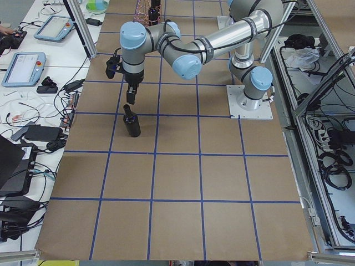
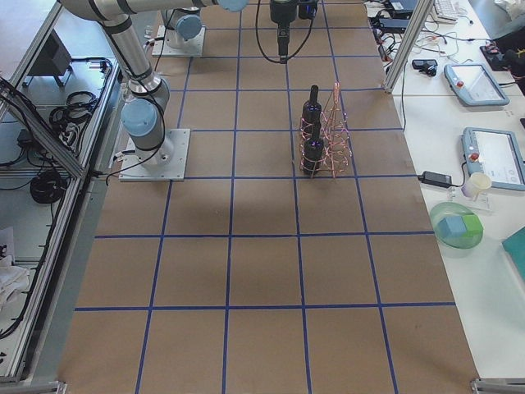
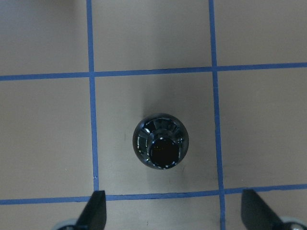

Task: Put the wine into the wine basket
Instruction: 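Lower the left gripper and close it around the bottle neck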

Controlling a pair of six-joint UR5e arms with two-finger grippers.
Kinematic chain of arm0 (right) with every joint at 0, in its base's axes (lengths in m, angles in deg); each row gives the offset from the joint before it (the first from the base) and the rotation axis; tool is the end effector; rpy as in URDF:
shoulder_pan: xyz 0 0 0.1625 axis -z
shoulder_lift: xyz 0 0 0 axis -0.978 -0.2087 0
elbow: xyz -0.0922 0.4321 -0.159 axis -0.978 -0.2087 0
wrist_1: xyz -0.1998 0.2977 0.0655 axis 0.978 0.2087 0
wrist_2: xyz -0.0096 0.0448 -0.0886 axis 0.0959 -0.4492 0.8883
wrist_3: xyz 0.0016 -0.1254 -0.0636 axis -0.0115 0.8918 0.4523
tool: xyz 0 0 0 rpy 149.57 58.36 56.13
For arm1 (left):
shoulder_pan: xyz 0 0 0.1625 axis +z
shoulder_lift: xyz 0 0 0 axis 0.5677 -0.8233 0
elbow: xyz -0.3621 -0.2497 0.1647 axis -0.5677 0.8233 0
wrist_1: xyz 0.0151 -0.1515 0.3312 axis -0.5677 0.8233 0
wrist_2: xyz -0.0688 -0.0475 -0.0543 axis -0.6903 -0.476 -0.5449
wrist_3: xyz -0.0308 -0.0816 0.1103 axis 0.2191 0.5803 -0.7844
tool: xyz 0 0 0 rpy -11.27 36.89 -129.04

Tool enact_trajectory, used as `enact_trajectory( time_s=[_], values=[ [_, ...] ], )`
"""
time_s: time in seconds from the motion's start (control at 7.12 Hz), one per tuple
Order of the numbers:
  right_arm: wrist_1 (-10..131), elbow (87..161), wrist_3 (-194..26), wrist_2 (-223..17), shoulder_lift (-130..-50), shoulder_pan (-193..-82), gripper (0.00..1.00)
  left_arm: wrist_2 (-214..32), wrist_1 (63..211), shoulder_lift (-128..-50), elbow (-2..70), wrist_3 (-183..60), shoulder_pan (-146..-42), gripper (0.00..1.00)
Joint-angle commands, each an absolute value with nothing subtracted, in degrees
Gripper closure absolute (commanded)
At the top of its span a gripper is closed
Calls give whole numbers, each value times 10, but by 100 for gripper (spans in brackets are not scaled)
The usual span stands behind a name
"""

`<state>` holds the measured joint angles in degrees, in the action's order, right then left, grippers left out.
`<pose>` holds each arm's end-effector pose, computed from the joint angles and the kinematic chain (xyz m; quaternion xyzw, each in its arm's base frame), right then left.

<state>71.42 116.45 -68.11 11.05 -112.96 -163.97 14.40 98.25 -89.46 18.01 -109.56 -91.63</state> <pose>0.1012 -0.4306 0.5456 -0.0404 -0.9981 0.0458 0.0099 0.2098 -0.5971 0.4486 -0.0083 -0.9964 0.0831 0.0110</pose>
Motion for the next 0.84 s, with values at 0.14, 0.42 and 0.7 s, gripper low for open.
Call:
enact_trajectory(
  time_s=[0.14, 0.42, 0.7],
  values=[
    [714, 1165, -681, 111, -1129, -1639, 0, 142, 960, -923, 183, -1025, -919, 0],
    [714, 1165, -681, 111, -1130, -1639, 0, 144, 938, -936, 189, -1013, -931, 0],
    [714, 1165, -681, 110, -1130, -1640, 0, 144, 929, -945, 189, -1013, -933, 0]
  ],
)
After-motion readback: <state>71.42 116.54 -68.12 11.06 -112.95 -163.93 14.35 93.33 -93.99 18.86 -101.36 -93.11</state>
